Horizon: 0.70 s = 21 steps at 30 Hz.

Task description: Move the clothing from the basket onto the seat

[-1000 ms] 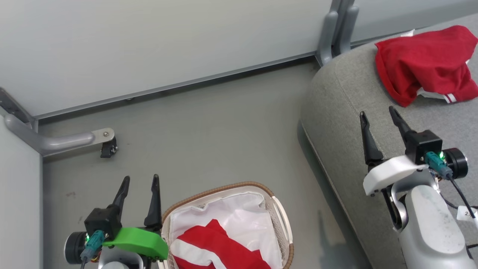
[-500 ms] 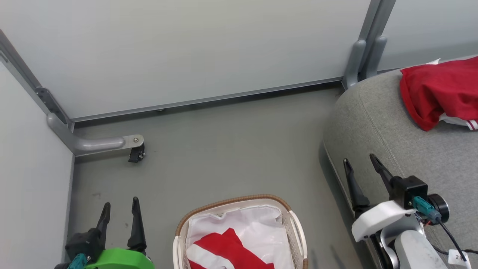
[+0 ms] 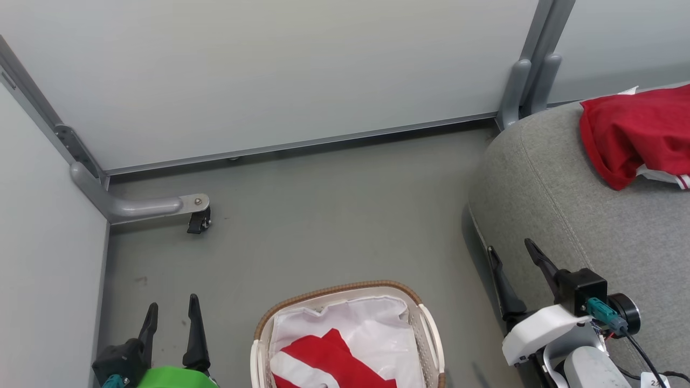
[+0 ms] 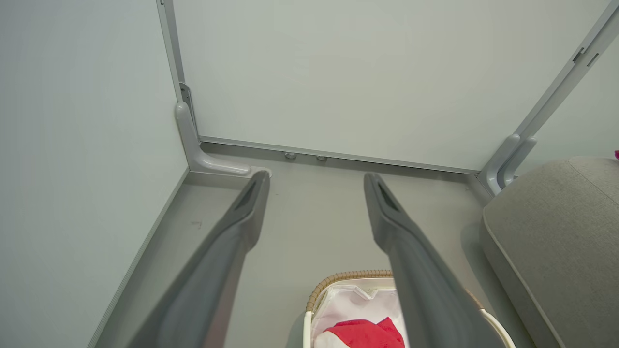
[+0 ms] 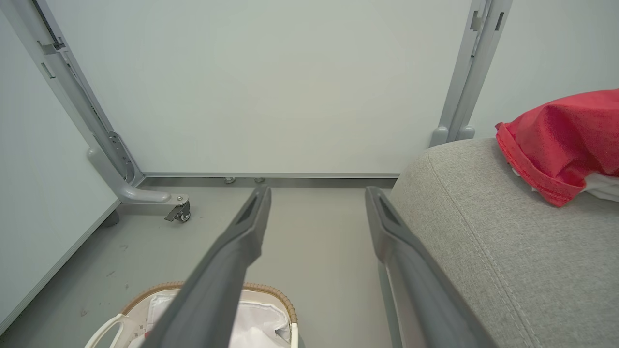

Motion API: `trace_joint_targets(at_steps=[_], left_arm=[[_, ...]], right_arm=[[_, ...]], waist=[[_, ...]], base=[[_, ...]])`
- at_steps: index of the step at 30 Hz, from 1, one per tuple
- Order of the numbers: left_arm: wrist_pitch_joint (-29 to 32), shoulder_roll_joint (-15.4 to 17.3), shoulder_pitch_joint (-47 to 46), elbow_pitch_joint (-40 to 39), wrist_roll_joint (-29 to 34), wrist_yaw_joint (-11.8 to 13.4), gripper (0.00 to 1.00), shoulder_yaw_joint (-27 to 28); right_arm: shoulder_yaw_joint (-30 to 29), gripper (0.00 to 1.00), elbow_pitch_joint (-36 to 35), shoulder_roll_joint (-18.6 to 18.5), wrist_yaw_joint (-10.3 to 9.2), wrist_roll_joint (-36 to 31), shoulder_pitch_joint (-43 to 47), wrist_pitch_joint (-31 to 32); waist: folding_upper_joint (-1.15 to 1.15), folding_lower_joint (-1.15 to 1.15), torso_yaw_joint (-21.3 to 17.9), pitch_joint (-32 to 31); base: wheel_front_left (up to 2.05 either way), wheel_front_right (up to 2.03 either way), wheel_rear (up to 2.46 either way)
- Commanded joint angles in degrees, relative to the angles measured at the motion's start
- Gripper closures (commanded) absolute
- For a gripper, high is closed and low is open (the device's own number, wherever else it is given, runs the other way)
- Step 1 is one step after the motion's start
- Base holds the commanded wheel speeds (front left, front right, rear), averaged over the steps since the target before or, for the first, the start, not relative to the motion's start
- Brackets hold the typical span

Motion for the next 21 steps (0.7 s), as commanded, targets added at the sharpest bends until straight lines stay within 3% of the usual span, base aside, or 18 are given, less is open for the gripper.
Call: trace_joint_targets(at_steps=[1,21], left_arm=[[0.03,0.04,-0.01,0.2,-0.32,0.08,0.0,0.14],[0.03,0.04,-2.56,0.73,0.8,-0.81,0.0,-1.29]], right_arm=[[-0.09,0.0,-0.23,-0.2,-0.06,-0.12,0.07,-0.02],[-0.29,0.0,-1.21,-0.2,-0.06,0.45,-1.34,-0.02]], waist=[[0.0,0.0,-0.07,0.06],[0.0,0.0,-0.75,1.99]], base=[[0.0,0.0,0.0],[0.0,0.0,0.0]])
